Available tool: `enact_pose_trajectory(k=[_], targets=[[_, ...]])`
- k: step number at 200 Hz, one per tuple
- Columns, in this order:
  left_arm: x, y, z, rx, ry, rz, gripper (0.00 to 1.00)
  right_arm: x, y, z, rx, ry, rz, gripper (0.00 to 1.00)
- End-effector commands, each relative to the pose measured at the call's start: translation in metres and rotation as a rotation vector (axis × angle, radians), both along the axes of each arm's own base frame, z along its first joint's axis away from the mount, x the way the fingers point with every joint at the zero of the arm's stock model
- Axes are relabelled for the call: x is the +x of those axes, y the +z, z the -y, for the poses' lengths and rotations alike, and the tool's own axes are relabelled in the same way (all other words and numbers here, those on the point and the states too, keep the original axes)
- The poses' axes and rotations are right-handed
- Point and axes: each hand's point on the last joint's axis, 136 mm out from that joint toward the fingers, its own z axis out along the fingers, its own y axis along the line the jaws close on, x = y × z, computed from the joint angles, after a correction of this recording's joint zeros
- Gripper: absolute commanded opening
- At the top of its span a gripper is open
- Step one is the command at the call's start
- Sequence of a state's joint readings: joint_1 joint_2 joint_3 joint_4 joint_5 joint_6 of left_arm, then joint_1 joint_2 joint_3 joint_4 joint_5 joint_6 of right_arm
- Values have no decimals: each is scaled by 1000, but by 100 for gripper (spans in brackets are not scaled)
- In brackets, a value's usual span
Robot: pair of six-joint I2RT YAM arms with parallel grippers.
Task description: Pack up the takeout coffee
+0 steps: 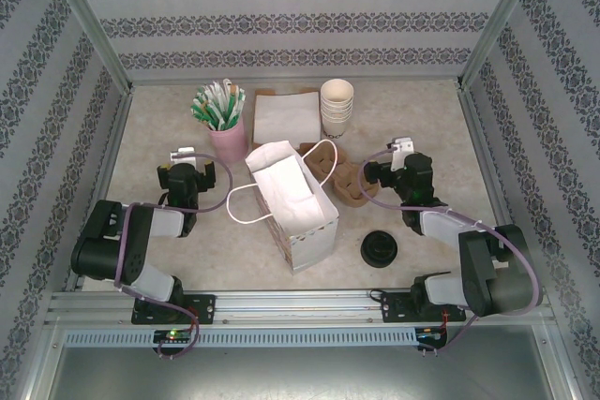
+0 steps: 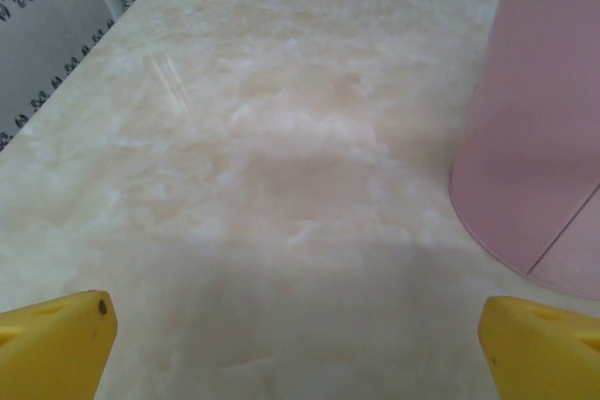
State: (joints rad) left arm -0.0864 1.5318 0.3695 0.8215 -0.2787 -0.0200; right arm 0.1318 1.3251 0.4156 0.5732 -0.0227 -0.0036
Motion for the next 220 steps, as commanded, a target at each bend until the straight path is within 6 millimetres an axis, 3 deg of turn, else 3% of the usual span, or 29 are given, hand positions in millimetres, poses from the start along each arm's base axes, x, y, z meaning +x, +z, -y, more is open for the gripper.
enact_pose_trajectory(k=[1,13,23,58,89,113,142,220], targets=[[13,16,4,-32,-61,78,100,4,10,9,22,-42,35,98],[15,16,3,-17,-68,135,100,2,11,16,25,-83,50,98],[12,7,1,-39,-50,65,100,-1,14,19,18,-93,71,98],[14,12,-1,-41,-47,93,100,-5,21,41,-28,-187,115,98],[14,12,-1,-35,-49,102,100,9,15,33,-46,-141,84,98],[14,13,0,-36,-57,104,100,14,13,40,-45,-155,118,98],[16,11,8,-40,-103,91,100,19,-6,46,-17,-167,124,98],[16,12,8,-39,-105,94,100,24,-9,55,20,-185,94,98]])
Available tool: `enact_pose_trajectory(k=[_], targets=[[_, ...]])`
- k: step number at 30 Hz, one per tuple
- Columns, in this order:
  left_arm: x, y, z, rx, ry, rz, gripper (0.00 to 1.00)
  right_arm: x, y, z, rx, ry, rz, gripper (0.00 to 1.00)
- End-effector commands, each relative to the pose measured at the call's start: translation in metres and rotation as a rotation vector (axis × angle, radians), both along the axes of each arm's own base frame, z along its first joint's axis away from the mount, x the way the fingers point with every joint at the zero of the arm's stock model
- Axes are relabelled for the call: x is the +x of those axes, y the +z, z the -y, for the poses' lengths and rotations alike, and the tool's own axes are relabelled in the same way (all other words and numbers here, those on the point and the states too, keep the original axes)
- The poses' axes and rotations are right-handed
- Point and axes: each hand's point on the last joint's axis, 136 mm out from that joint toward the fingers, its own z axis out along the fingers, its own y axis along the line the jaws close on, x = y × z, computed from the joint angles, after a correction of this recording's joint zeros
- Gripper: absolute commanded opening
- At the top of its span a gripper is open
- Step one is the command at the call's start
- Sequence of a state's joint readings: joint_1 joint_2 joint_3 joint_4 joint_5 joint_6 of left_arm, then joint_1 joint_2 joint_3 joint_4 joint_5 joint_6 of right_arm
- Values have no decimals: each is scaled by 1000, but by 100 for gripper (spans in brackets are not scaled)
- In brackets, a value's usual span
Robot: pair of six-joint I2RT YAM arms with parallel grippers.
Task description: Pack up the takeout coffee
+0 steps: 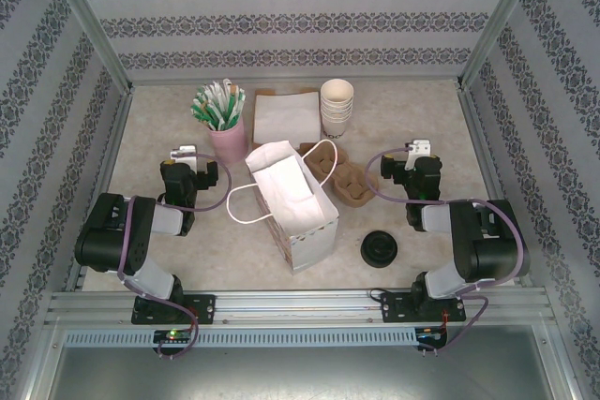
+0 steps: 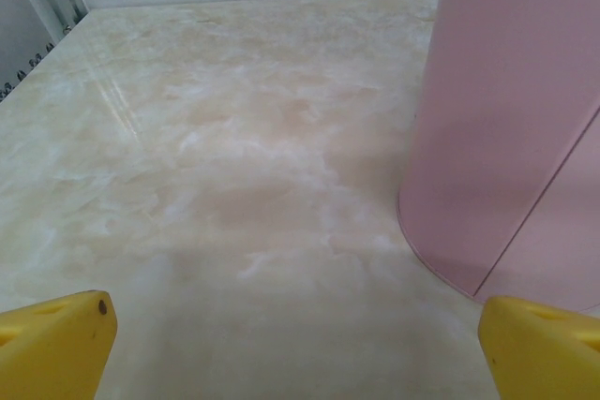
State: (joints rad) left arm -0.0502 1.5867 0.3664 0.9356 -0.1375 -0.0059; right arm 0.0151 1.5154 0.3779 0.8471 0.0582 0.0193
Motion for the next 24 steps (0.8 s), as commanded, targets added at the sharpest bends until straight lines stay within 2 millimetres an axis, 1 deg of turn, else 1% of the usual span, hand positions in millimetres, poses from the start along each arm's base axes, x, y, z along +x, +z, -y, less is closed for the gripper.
enact_pose_trajectory(k=[1,11,19,24], targets=[[4,10,-2,5,-4,45,100,7,14,-3,22,17,51,98],[4,10,-2,5,-5,45,100,6,15,-5,9,16,57,98],[4,10,-2,5,-5,45,100,8,13,-6,22,30,42,98],[4,10,-2,5,-5,44,100,6,15,-7,10,31,53,98]])
